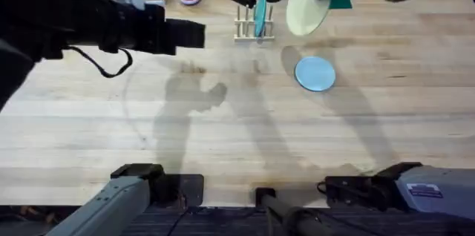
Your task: Pick up the plates from the table one by one and place each into a slot on the dish rack.
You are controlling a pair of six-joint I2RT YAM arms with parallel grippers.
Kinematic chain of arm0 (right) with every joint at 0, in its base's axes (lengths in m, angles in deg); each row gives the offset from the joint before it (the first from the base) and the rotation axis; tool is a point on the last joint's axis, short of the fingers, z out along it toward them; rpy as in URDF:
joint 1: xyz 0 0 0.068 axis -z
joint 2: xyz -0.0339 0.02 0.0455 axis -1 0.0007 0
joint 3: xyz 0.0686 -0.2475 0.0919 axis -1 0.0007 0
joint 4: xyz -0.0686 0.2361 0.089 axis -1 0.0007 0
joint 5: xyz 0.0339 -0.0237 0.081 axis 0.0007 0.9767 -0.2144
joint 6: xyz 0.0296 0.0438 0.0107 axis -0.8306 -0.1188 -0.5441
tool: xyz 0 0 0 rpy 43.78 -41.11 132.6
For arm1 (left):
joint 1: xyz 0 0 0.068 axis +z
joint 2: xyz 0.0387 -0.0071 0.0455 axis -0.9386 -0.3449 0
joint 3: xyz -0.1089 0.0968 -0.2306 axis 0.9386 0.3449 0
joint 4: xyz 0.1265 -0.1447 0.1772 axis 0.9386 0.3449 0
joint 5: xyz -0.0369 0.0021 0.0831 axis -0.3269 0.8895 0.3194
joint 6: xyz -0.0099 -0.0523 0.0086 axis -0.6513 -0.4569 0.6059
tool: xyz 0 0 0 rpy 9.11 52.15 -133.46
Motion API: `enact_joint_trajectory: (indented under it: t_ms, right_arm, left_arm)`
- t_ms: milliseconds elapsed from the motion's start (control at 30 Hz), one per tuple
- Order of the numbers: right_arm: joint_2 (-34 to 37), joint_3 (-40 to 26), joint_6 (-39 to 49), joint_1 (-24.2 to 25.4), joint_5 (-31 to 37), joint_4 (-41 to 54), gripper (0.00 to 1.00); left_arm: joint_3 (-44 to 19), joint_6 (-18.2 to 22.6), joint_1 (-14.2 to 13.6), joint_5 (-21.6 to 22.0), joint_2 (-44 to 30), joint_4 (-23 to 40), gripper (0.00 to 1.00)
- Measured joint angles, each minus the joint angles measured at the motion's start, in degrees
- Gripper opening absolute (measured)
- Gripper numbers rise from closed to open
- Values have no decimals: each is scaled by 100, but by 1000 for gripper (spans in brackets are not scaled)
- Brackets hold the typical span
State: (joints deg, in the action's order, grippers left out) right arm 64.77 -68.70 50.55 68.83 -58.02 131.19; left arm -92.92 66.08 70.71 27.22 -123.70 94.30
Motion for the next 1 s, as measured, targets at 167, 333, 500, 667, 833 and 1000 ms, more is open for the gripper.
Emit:
enact_joint_trajectory:
  t_ms: [167,333,500,667,833,1000]
  right_arm:
    - [0,-342,8,-10,426,159,30]
    - [0,-627,-38,-63,731,170,30]
    - [52,-900,-155,-110,842,179,30]
    - [444,-1314,-280,-276,1122,341,31]
    - [1041,-1948,-370,-529,1435,660,30]
    - [1583,-2662,-481,-690,1556,880,30]
  left_arm:
    - [-17,35,0,185,113,6,994]
    - [-19,37,0,232,111,6,995]
    - [-19,37,0,235,111,6,995]
    - [-19,39,0,237,111,6,995]
    - [-19,37,0,254,111,6,996]
    - [-19,37,0,281,111,6,995]
